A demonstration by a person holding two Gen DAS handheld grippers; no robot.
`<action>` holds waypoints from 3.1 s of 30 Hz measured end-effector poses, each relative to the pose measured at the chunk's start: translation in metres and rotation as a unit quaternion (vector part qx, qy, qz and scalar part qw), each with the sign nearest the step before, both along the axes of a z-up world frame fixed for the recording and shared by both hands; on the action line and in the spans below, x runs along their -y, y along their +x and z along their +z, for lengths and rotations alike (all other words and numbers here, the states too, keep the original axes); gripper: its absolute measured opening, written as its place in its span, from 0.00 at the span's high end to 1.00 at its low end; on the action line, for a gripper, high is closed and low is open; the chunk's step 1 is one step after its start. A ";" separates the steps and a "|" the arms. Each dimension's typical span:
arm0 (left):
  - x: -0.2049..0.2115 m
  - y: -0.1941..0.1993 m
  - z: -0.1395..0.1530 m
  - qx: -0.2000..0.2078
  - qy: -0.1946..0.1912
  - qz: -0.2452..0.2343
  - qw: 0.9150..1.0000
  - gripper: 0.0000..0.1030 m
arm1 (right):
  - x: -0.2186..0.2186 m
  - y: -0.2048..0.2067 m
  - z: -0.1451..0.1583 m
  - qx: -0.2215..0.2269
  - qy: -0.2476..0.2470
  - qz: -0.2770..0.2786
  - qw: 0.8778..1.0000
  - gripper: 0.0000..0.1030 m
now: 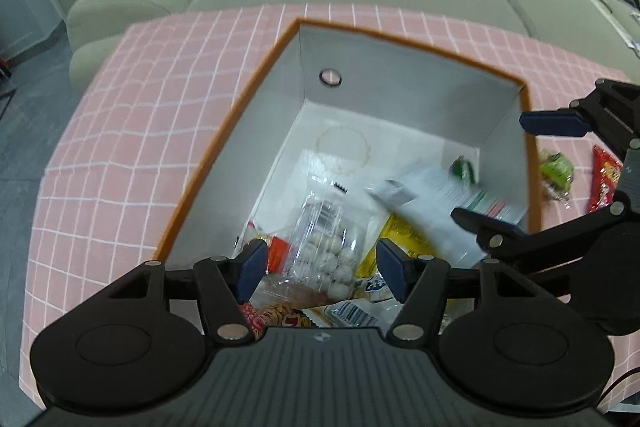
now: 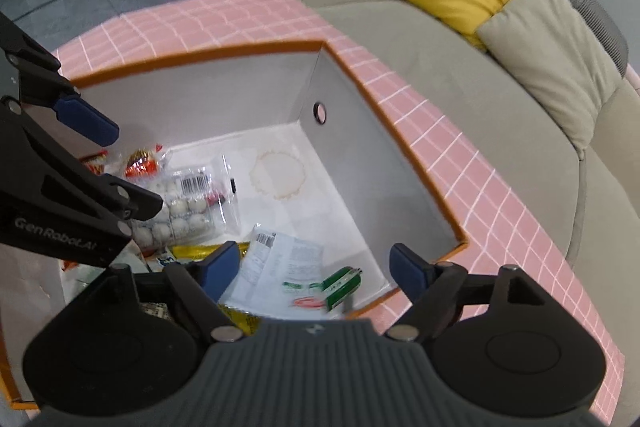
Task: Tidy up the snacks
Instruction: 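Withdraw both tools from the box back over the last two snacks, then grasp the green raisin pack with left tool while right grasps the red chip bag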
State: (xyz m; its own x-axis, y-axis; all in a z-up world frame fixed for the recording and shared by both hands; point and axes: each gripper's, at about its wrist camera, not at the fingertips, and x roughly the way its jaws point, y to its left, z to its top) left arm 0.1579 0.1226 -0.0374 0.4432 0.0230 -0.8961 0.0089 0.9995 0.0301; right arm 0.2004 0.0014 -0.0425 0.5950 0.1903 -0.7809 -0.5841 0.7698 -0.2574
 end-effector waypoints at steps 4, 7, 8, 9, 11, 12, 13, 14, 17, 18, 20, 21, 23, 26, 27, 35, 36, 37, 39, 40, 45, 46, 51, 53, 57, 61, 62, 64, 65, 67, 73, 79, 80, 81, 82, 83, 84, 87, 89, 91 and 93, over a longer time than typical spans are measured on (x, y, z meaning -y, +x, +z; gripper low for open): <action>0.007 -0.010 0.015 0.028 -0.009 -0.005 1.000 0.29 | 0.007 -0.014 0.013 0.017 0.015 -0.002 1.000 0.20; 0.013 -0.019 0.026 0.049 -0.014 -0.008 0.999 0.29 | 0.014 -0.025 0.023 0.032 0.024 -0.006 0.999 0.19; 0.015 -0.021 0.029 0.055 -0.016 -0.008 0.998 0.29 | 0.017 -0.029 0.027 0.038 0.027 -0.009 0.999 0.19; 0.018 -0.025 0.032 0.061 -0.017 -0.009 0.998 0.29 | 0.020 -0.033 0.030 0.043 0.031 -0.012 0.999 0.19; 0.022 -0.032 0.039 0.073 -0.019 -0.008 0.997 0.29 | 0.028 -0.041 0.037 0.055 0.043 -0.020 0.997 0.18; 0.024 -0.035 0.042 0.079 -0.020 -0.008 0.997 0.29 | 0.032 -0.044 0.040 0.059 0.049 -0.024 0.997 0.18; 0.026 -0.037 0.045 0.085 -0.019 -0.007 0.996 0.29 | 0.036 -0.048 0.043 0.064 0.056 -0.028 0.996 0.17; 0.029 -0.041 0.049 0.091 -0.018 -0.006 0.996 0.29 | 0.040 -0.053 0.046 0.068 0.064 -0.034 0.995 0.17; 0.036 -0.053 0.058 0.109 -0.023 -0.006 0.994 0.29 | 0.052 -0.067 0.053 0.083 0.081 -0.045 0.992 0.16; 0.039 -0.056 0.060 0.114 -0.025 -0.006 0.993 0.29 | 0.056 -0.071 0.056 0.088 0.086 -0.049 0.991 0.16; 0.047 -0.065 0.065 0.125 -0.029 -0.009 0.992 0.29 | 0.066 -0.084 0.059 0.101 0.100 -0.060 0.988 0.15; 0.050 -0.068 0.067 0.129 -0.029 -0.010 0.991 0.29 | 0.072 -0.090 0.060 0.107 0.108 -0.067 0.986 0.15; 0.059 -0.076 0.070 0.139 -0.031 -0.012 0.990 0.29 | 0.083 -0.102 0.061 0.116 0.124 -0.083 0.982 0.14; 0.072 -0.086 0.071 0.146 -0.042 -0.015 0.988 0.29 | 0.101 -0.119 0.060 0.125 0.142 -0.114 0.975 0.13; 0.075 -0.089 0.070 0.147 -0.046 -0.017 0.988 0.29 | 0.107 -0.124 0.059 0.127 0.147 -0.126 0.973 0.13; 0.114 -0.107 0.053 0.140 -0.076 -0.041 0.986 0.29 | 0.146 -0.156 0.037 0.123 0.160 -0.223 0.954 0.11; 0.117 -0.108 0.050 0.136 -0.083 -0.041 0.986 0.29 | 0.151 -0.160 0.034 0.125 0.157 -0.233 0.952 0.11; 0.120 -0.110 0.047 0.133 -0.089 -0.041 0.986 0.29 | 0.155 -0.166 0.030 0.127 0.154 -0.240 0.950 0.11; 0.127 -0.113 0.039 0.127 -0.095 -0.044 0.986 0.29 | 0.165 -0.173 0.020 0.128 0.143 -0.258 0.947 0.10; 0.130 -0.112 0.035 0.122 -0.096 -0.045 0.987 0.29 | 0.169 -0.178 0.015 0.126 0.138 -0.265 0.946 0.10; 0.146 -0.109 0.014 0.105 -0.108 -0.054 0.987 0.29 | 0.194 -0.181 -0.013 0.099 0.122 -0.307 0.938 0.10; 0.149 -0.108 0.010 0.101 -0.109 -0.056 0.987 0.29 | 0.199 -0.180 -0.017 0.094 0.121 -0.316 0.936 0.10; 0.166 -0.096 -0.012 0.075 -0.102 -0.076 0.989 0.29 | 0.216 -0.172 -0.036 0.078 0.116 -0.345 0.928 0.10; 0.171 -0.090 -0.019 0.068 -0.102 -0.083 0.989 0.29 | 0.220 -0.168 -0.041 0.075 0.113 -0.351 0.926 0.08; 0.176 -0.077 -0.025 0.071 -0.105 -0.088 0.988 0.29 | 0.228 -0.156 -0.050 0.069 0.112 -0.358 0.924 0.08; 0.182 -0.058 -0.029 0.083 -0.109 -0.104 0.985 0.29 | 0.235 -0.138 -0.056 0.065 0.119 -0.366 0.921 0.08; 0.183 -0.053 -0.029 0.087 -0.108 -0.109 0.984 0.29 | 0.237 -0.132 -0.058 0.064 0.120 -0.368 0.920 0.08; 0.188 -0.042 -0.031 0.095 -0.101 -0.124 0.983 0.29 | 0.241 -0.119 -0.061 0.063 0.121 -0.372 0.918 0.08; 0.191 -0.037 -0.032 0.097 -0.094 -0.131 0.982 0.29 | 0.243 -0.113 -0.062 0.061 0.123 -0.373 0.918 0.08; 0.196 -0.026 -0.035 0.098 -0.078 -0.142 0.982 0.27 | 0.248 -0.101 -0.065 0.052 0.127 -0.375 0.917 0.08; 0.207 0.010 -0.045 0.098 -0.053 -0.161 0.981 0.24 | 0.258 -0.069 -0.073 0.026 0.140 -0.387 0.911 0.08; 0.223 0.044 -0.058 0.077 -0.031 -0.181 0.980 0.23 | 0.255 -0.042 -0.086 0.005 0.142 -0.381 0.914 0.05; 0.226 0.048 -0.060 0.074 -0.031 -0.183 0.980 0.23 | 0.254 -0.039 -0.088 0.003 0.141 -0.379 0.915 0.04; 0.227 0.052 -0.062 0.072 -0.029 -0.186 0.979 0.23 | 0.253 -0.035 -0.089 0.001 0.139 -0.378 0.915 0.04; 0.229 0.055 -0.065 0.070 -0.027 -0.189 0.979 0.23 | 0.252 -0.031 -0.091 -0.002 0.136 -0.378 0.916 0.04; 0.231 0.059 -0.068 0.066 -0.023 -0.192 0.979 0.23 | 0.251 -0.028 -0.093 -0.004 0.134 -0.379 0.916 0.04; 0.232 0.062 -0.071 0.063 -0.019 -0.194 0.979 0.23 | 0.251 -0.024 -0.094 -0.006 0.132 -0.380 0.915 0.04; 0.233 0.071 -0.080 0.040 -0.015 -0.191 0.981 0.23 | 0.250 -0.014 -0.101 -0.016 0.125 -0.385 0.914 0.04; 0.233 0.074 -0.085 0.030 -0.019 -0.186 0.982 0.23 | 0.251 -0.008 -0.106 -0.023 0.125 -0.384 0.914 0.04; 0.233 0.074 -0.088 0.031 -0.015 -0.180 0.983 0.23 | 0.249 -0.006 -0.111 -0.023 0.117 -0.381 0.917 0.04; 0.233 0.075 -0.091 0.032 -0.019 -0.175 0.984 0.25 | 0.248 -0.006 -0.113 -0.018 0.114 -0.375 0.920 0.04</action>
State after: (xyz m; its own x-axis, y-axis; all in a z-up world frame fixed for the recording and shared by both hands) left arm 0.2329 -0.1108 -0.1281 0.4730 -0.1731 -0.8639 0.3516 0.9362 0.0049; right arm 0.1939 -0.2469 -0.1554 0.5999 -0.1023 -0.7935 0.1290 0.9912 -0.0303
